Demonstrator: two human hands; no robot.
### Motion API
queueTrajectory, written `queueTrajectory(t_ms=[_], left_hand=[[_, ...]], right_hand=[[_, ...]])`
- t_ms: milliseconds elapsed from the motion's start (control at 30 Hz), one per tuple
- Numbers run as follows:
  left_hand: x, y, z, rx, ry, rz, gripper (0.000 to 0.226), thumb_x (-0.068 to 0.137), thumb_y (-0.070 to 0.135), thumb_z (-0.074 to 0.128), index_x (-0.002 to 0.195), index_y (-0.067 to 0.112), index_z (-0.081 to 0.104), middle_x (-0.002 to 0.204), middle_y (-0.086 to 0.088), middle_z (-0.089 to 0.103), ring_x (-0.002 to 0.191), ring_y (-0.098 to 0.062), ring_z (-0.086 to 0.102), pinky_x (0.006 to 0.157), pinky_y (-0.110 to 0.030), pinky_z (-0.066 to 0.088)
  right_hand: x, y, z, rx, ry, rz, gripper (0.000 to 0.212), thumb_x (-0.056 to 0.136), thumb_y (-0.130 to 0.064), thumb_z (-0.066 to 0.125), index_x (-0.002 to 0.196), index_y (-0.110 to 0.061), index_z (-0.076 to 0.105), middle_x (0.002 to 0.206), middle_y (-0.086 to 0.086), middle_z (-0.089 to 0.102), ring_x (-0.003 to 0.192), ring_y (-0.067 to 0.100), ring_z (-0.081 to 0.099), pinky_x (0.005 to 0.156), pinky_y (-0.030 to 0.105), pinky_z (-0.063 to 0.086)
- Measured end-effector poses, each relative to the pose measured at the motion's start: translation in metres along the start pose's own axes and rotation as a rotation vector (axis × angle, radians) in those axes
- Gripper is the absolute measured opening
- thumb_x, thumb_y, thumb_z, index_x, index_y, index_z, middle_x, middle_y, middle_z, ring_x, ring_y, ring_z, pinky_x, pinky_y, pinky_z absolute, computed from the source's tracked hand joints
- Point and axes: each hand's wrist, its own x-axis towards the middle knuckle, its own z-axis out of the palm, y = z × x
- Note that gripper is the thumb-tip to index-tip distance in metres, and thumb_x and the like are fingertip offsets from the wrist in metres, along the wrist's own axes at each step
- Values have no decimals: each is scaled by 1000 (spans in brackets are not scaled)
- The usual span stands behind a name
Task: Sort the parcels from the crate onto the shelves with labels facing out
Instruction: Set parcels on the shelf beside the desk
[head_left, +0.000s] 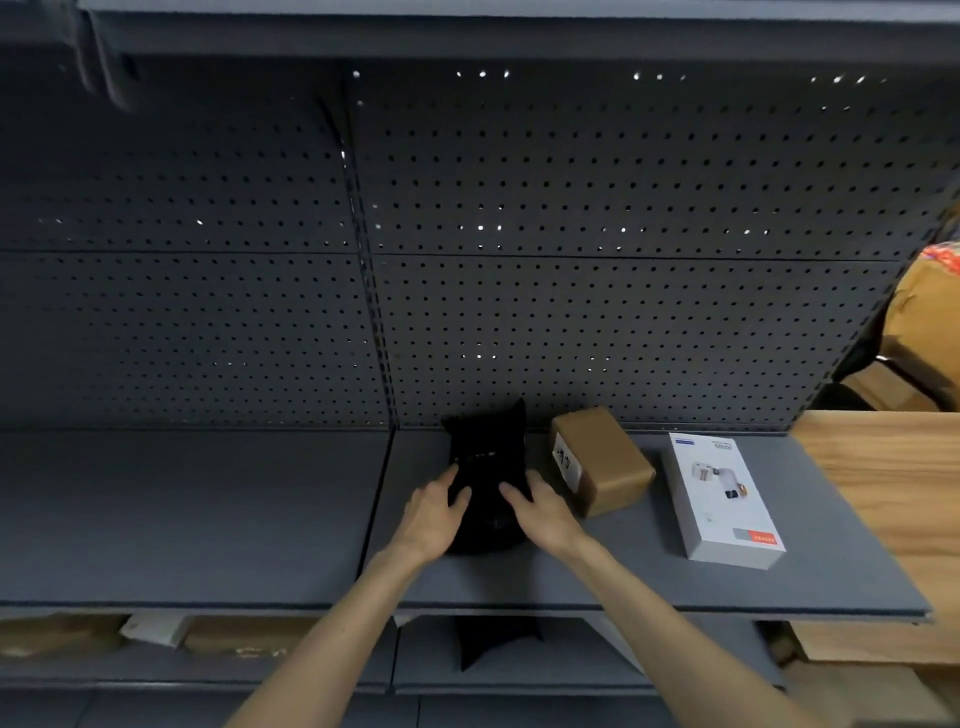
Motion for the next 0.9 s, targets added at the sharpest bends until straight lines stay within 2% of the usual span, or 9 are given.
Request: queueTrajectory(t_ms=[67,133,200,300,433,533,600,733,900], left_hand=[[1,4,7,-103,-18,-18,56,106,32,46,157,13,29,157,-6,39,143,-20,39,109,-17,26],[1,8,15,-141,-53,-20,53,107,32,45,155,14,34,153,-5,44,140,-19,44,104,-14,30],[4,12,19,-115,-78,-9,47,107,38,42,150,18,45,147,-7,49,132,-22,51,101,-19,38],[8,25,22,-131,-79,-1,52,104,52,36,141,21,57,138,-7,52,124,-23,54,102,-29,42],[7,47,18,-284,-71,45,56,101,59,41,143,24,54,130,10,54,118,-6,53,88,-13,40],[9,48,13,-251,-82,62,53,99,56,48,141,25,57,134,7,61,109,-5,57,83,-14,42],[9,43,7,-249,-76,57,50,102,46,50,146,22,51,140,5,58,114,-6,56,87,-13,41],[8,30,-9,-279,-54,105,62,103,28,53,158,31,25,151,16,36,141,-7,35,111,-20,27],[10,11,-23,-239,-8,78,51,104,15,44,153,30,38,158,1,38,144,-15,36,118,-25,27]], right_hand=[[-4,-2,-5,101,80,-39,68,101,-41,48,156,-12,20,153,6,40,139,21,40,105,23,34],[-10,-5,-12,141,142,-79,62,101,-36,49,154,-13,26,147,4,48,134,20,47,100,21,38],[-15,-6,-19,55,196,-138,57,101,-38,48,151,-17,32,141,2,53,130,21,51,101,26,43],[-22,-6,-26,-108,287,-171,57,101,-50,39,149,-19,37,143,3,51,134,23,46,104,39,44],[-30,-13,-28,-105,307,-182,52,101,-56,26,137,-25,48,129,3,61,120,25,55,96,41,45],[-32,-19,-28,-36,298,-193,49,102,-55,26,128,-26,57,119,2,65,115,26,57,96,42,44],[-30,-21,-27,3,281,-172,49,102,-54,28,126,-25,59,119,3,65,116,25,56,98,42,43],[-22,-18,-25,-25,257,-155,37,103,-42,36,114,-19,63,112,4,66,111,26,58,93,40,47],[-5,-4,-18,-101,162,-53,31,103,-29,43,116,-9,61,105,10,66,99,27,62,87,39,49]])
